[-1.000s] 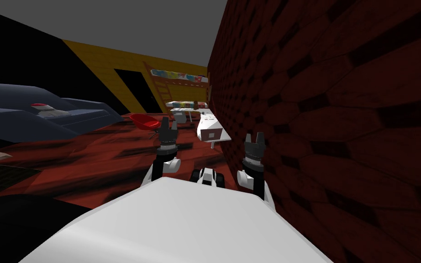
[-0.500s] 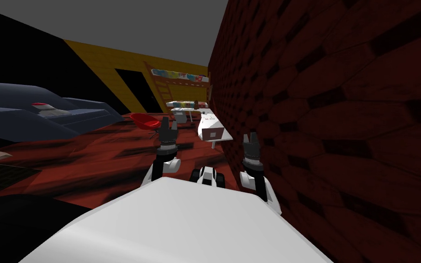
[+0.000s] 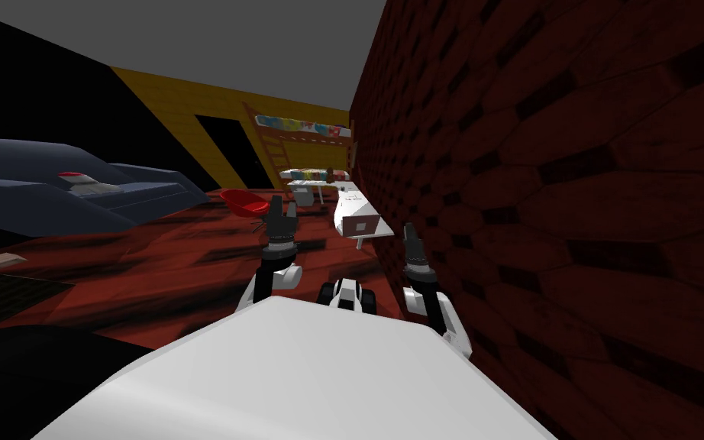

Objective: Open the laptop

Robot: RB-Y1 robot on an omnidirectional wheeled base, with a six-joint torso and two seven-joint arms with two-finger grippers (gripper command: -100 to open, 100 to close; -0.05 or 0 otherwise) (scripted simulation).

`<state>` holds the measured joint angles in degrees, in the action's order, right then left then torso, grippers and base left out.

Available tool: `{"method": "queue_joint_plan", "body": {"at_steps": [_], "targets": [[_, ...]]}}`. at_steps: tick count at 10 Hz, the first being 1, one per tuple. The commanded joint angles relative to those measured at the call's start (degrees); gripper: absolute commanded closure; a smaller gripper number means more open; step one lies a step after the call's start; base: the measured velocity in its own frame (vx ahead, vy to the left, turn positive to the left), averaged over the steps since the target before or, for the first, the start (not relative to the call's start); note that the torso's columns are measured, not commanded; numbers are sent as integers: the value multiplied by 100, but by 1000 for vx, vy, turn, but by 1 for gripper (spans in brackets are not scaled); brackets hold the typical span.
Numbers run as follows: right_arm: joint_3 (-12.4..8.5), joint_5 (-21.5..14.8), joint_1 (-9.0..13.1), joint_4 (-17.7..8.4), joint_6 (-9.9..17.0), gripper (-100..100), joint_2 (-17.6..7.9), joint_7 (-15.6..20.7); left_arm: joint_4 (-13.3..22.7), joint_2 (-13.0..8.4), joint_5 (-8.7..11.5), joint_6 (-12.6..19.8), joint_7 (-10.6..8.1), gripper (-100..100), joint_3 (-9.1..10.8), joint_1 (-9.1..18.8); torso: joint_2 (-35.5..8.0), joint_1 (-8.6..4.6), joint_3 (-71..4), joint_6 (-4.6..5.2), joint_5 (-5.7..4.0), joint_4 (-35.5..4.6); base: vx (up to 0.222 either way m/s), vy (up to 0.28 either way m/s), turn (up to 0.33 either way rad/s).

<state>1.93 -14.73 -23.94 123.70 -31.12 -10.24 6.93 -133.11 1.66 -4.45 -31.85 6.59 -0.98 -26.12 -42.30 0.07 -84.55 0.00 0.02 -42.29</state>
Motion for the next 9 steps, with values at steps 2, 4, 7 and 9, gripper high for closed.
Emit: {"method": "queue_joint_plan", "body": {"at_steps": [2,4,7,9], "targets": [[-29,-550,136,-203,170,-100,-68,609,0,0,0,0,0,0,0,0,4,-8,-3,0,-2,1,32,105,14],[-51,-877,217,-317,269,-100,-68,928,0,0,0,0,0,0,0,0,6,-4,-4,0,-1,2,41,124,16],[-73,-1217,301,-442,373,-100,-63,1318,0,0,0,0,0,0,0,0,-5,-18,3,0,-6,-1,23,84,11],[-84,-1391,346,-510,427,-100,-63,1531,0,0,0,0,0,0,0,0,5,2,-3,0,0,2,25,101,11]]}}
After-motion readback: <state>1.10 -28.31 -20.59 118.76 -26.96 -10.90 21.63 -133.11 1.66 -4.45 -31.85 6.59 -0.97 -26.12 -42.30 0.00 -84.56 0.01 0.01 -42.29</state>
